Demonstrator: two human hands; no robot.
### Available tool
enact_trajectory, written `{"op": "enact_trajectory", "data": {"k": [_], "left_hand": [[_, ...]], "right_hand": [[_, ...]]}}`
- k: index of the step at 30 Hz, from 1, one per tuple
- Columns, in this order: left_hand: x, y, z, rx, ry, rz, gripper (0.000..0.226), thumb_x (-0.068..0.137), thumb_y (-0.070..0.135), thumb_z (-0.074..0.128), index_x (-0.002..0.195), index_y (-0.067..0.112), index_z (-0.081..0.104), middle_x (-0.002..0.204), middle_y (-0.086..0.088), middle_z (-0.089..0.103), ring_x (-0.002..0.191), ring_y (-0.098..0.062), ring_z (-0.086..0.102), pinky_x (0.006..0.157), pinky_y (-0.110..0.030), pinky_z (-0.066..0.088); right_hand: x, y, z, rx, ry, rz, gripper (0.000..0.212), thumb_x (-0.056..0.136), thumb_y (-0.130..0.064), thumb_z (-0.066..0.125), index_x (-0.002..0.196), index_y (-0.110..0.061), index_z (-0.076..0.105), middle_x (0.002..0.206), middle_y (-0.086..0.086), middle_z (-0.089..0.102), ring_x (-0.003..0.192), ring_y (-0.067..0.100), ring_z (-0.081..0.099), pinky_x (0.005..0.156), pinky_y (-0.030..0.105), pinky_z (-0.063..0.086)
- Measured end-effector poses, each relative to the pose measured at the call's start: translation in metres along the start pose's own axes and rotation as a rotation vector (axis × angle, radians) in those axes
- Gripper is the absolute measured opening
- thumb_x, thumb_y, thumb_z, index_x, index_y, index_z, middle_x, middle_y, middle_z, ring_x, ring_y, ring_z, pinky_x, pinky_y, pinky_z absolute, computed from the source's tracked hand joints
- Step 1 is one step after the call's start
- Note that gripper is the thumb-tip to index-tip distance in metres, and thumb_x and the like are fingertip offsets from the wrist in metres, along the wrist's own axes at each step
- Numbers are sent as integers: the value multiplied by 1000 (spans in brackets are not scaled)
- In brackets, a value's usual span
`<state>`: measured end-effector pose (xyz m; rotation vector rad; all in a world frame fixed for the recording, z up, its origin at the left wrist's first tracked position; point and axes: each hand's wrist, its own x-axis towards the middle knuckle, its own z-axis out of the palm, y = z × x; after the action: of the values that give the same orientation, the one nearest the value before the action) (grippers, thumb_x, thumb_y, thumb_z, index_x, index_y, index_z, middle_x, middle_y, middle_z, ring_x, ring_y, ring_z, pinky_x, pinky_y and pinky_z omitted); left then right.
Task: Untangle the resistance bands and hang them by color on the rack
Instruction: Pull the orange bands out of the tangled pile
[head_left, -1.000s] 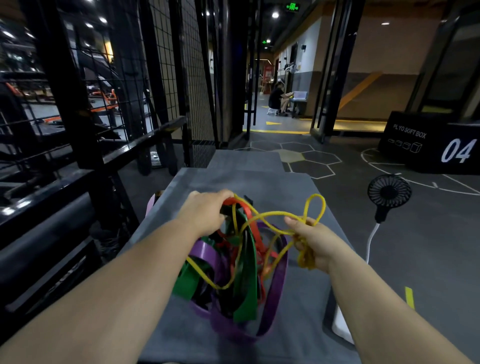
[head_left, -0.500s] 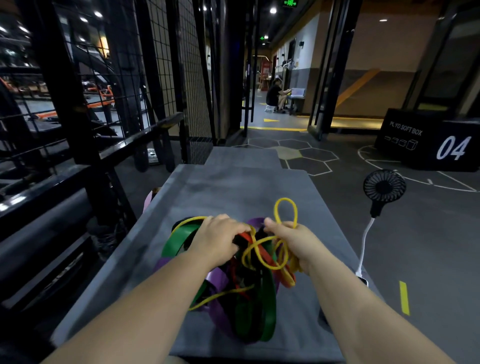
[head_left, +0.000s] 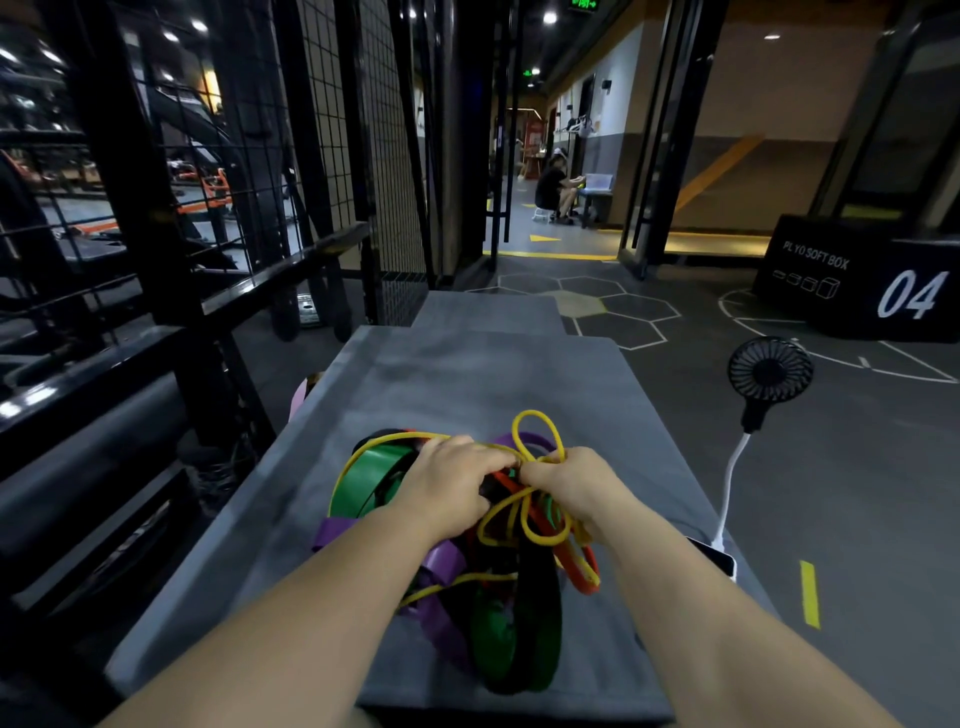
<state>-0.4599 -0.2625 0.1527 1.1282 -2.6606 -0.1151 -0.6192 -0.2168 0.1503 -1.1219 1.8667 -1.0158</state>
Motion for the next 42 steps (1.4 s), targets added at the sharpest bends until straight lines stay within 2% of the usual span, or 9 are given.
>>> {"op": "enact_trajectory", "data": {"k": [12,15,19,23,29,31,33,35,42], "left_hand": [[11,-16,-10,-434,-179,-167,77,90,22,59,154,24,15,161,4,9,148,-14,3,117,-27,6],[12,-37,-10,-567,-108,-287,65,95,35,54,152,25,25,160,6,15,148,-11,9,118,-31,12],[9,-59,1,-339,-70,-345,51,95,36,56,142,20,45,151,2,40,140,-15,33,113,-29,28],[-3,-70,15,-334,11,-543,23,89,39,62,109,30,55,118,4,63,104,-19,59,88,-35,49],[-9,-65,18,-449,169,-634,74,90,29,64,147,36,18,101,6,62,91,-16,58,70,-29,43],[-5,-66,18,-356,129,-644,54,92,34,61,141,37,39,98,4,66,95,-18,59,71,-29,44],[-2,-68,16,-244,121,-666,19,94,37,55,108,27,63,97,0,68,94,-21,58,72,-30,45],[-2,-70,14,-200,155,-682,22,96,39,50,89,20,59,93,-5,66,89,-25,57,67,-32,42],[-22,-109,13,-142,72,-923,35,96,43,45,113,16,61,119,-13,52,110,-37,52,93,-40,45]], "right_hand": [[10,-10,-36,293,268,-77,17,82,-21,70,88,-6,67,70,9,61,66,24,55,63,38,47],[17,-8,-43,134,298,-83,12,81,-24,72,83,-15,65,72,6,65,67,24,60,69,42,52],[20,1,-37,-161,205,-16,16,76,-25,73,80,-23,58,76,3,66,77,26,64,76,40,52],[17,-2,-35,50,257,-78,14,79,-20,72,88,-19,61,79,5,67,71,23,62,74,40,51],[14,-3,-37,357,342,-208,8,88,-18,66,88,-21,59,73,-3,73,77,23,68,78,44,54],[9,-3,-39,379,349,-236,6,91,-18,64,89,-20,58,72,-3,72,74,20,66,74,39,53],[8,0,-42,344,364,-229,6,92,-23,64,90,-20,59,80,0,73,79,20,67,74,38,52],[8,1,-45,293,383,-199,7,91,-27,65,89,-23,59,85,0,71,82,21,67,74,38,52],[16,-1,-57,329,519,-117,14,94,-29,60,97,-15,59,72,-1,54,60,13,48,52,29,39]]}}
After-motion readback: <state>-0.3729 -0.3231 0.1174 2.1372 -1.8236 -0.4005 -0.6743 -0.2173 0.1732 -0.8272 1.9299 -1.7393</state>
